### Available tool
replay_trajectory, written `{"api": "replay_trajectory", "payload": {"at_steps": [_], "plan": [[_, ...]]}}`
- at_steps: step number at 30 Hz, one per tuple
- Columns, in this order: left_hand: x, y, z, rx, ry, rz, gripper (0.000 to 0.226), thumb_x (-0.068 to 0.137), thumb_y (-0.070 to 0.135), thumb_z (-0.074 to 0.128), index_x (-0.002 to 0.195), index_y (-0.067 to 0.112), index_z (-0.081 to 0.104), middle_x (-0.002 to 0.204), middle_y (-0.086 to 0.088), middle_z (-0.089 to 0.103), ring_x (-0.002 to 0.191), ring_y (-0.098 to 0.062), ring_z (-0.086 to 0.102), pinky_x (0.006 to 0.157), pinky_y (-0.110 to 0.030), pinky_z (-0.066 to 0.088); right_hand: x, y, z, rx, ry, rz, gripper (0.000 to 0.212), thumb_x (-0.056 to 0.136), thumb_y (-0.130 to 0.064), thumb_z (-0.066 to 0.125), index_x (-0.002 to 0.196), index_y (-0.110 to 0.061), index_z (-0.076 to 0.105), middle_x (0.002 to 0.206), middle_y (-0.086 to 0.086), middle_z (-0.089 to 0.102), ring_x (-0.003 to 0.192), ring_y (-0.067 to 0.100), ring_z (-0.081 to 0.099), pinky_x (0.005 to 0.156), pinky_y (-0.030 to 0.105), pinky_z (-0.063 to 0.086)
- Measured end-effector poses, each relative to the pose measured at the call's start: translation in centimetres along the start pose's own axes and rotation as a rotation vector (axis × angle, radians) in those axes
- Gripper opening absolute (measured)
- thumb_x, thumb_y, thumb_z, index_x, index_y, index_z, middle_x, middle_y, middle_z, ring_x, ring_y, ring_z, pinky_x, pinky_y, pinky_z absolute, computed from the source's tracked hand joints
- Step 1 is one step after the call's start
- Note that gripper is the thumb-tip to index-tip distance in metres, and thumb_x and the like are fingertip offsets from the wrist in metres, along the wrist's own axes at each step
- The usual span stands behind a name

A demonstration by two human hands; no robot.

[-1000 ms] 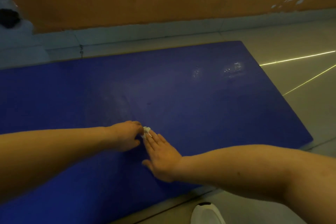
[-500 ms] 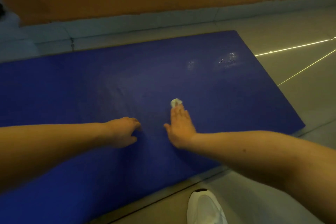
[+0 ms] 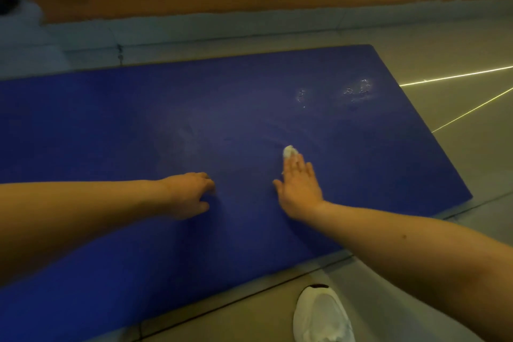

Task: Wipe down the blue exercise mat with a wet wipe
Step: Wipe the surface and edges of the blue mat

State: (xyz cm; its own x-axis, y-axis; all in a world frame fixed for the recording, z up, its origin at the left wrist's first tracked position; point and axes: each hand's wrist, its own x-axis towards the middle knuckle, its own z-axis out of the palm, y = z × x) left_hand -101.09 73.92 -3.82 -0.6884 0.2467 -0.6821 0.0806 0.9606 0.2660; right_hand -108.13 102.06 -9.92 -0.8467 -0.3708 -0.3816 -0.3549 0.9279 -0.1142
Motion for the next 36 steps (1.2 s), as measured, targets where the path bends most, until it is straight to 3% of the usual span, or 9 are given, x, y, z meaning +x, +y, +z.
{"api": "replay_trajectory", "payload": {"at_steps": [4,9,14,22,25,28,32,34,36], "plan": [[-0.1,-0.4,0.2,0.0,-0.015,-0.011,0.049,0.097,0.034,0.056,0.144,0.024,0.048,0.148,0.004,0.04,0.13,-0.02,0.049,0.108,-0.039,0.043,0.3,-1.2,0.0,0.083,0.011,0.057,0.083,0.107,-0.045,0.03,0.154,-0.002,-0.023,0.164,0.011,-0.027,0.154,0.028,-0.019,0.126,0.047,0.002],[1.0,1.6,-0.5,0.014,0.001,0.039,0.047,0.097,0.03,0.057,0.142,0.024,0.05,0.145,0.004,0.043,0.127,-0.019,0.052,0.106,-0.035,0.043,-5.0,-7.3,3.1,0.151,-0.054,-0.264,0.095,0.102,-0.049,0.042,0.156,-0.006,-0.023,0.163,0.007,-0.032,0.15,0.024,-0.029,0.126,0.045,-0.005],[2.2,3.3,-0.7,-0.007,0.018,0.079,0.043,0.095,0.029,0.059,0.138,0.027,0.054,0.141,0.005,0.047,0.122,-0.017,0.055,0.1,-0.03,0.045,-6.6,-7.4,3.5,0.017,-0.12,-0.458,0.088,0.103,-0.054,0.035,0.158,-0.01,-0.017,0.164,0.005,-0.029,0.15,0.018,-0.03,0.126,0.042,-0.008],[2.3,2.8,-0.3,0.005,-0.02,0.086,0.05,0.096,0.033,0.058,0.144,0.027,0.047,0.147,0.006,0.042,0.126,-0.019,0.053,0.107,-0.037,0.044,-2.7,2.8,0.3,-0.037,-0.016,0.019,0.083,0.106,-0.05,0.032,0.158,-0.008,-0.017,0.166,0.006,-0.025,0.154,0.025,-0.017,0.126,0.047,-0.001],[2.2,2.4,-0.4,0.008,-0.041,0.069,0.05,0.097,0.035,0.057,0.145,0.028,0.046,0.148,0.008,0.039,0.126,-0.019,0.052,0.106,-0.037,0.045,-2.7,2.8,-0.2,0.067,0.098,0.035,0.082,0.102,-0.038,0.051,0.161,-0.008,0.003,0.168,0.007,0.009,0.148,0.031,0.018,0.118,0.044,0.026],[2.0,2.5,-0.6,0.001,-0.034,0.069,0.05,0.097,0.034,0.056,0.146,0.029,0.046,0.15,0.008,0.039,0.128,-0.018,0.051,0.107,-0.037,0.044,-2.9,1.5,-0.2,0.13,0.276,-0.057,0.047,0.094,-0.017,0.061,0.139,-0.013,0.051,0.136,0.004,0.054,0.115,0.031,0.048,0.092,0.043,0.043],[1.7,3.3,-1.0,0.011,-0.039,0.058,0.049,0.099,0.032,0.055,0.146,0.025,0.046,0.149,0.005,0.04,0.128,-0.02,0.051,0.106,-0.035,0.044,-3.2,-1.2,-0.9,0.734,0.161,0.003,0.016,0.096,-0.017,0.065,0.112,-0.014,0.069,0.106,0.002,0.07,0.097,0.017,0.063,0.085,0.032,0.053],[1.6,3.5,-1.0,0.007,-0.041,0.054,0.048,0.099,0.033,0.055,0.145,0.026,0.047,0.148,0.004,0.04,0.126,-0.02,0.052,0.105,-0.035,0.045,-3.4,-2.8,-1.7,1.062,0.037,0.102,0.009,0.096,-0.017,0.068,0.103,-0.012,0.07,0.087,0.0,0.072,0.076,0.007,0.067,0.068,0.022,0.053],[1.4,3.5,-1.0,0.011,-0.041,0.046,0.047,0.099,0.033,0.054,0.145,0.025,0.047,0.148,0.004,0.041,0.127,-0.02,0.051,0.105,-0.035,0.044,-3.4,-3.3,-2.0,1.195,-0.078,0.176,0.011,0.095,-0.005,0.063,0.103,-0.011,0.068,0.075,0.0,0.068,0.062,0.005,0.064,0.056,0.02,0.05]]}}
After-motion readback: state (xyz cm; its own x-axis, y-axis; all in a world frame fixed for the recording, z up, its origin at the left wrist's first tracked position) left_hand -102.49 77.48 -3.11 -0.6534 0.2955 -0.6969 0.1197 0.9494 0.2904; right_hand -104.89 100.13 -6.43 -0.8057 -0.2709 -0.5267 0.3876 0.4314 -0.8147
